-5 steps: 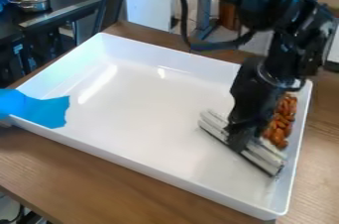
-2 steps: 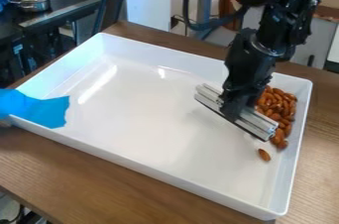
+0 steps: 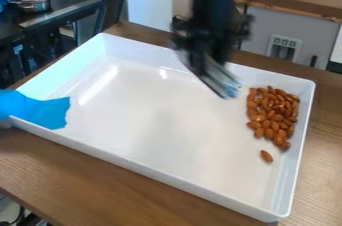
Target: Sweep into pile
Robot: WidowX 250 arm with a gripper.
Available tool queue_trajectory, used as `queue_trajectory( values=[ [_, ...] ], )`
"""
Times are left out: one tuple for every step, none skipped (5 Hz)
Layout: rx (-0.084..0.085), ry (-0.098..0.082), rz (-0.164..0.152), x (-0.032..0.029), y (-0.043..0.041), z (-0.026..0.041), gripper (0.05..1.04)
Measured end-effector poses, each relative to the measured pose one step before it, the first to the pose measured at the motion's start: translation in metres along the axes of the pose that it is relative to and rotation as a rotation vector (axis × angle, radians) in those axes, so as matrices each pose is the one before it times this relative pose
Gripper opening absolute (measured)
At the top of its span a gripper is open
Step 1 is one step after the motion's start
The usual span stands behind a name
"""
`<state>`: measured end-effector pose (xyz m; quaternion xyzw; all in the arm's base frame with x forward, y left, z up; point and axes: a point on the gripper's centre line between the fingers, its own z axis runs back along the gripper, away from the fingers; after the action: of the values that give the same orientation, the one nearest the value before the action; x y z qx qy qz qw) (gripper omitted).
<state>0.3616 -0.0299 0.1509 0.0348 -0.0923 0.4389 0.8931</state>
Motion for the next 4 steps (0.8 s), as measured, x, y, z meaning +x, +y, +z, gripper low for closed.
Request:
queue_trajectory(
  values=[
    [-0.0575,0.0051,-0.1738,0.02244,0.03289,-0.0058,0.369],
    [-0.0138,-0.007,-0.102,0.00884,0.0278,-0.01868,0.369],
    [-0.0067,-0.0229,0.0153,-0.00485,0.02323,-0.03296,0.369],
    [0.0115,-0.0417,0.0262,-0.00626,0.01193,-0.01913,0.429]
  ],
)
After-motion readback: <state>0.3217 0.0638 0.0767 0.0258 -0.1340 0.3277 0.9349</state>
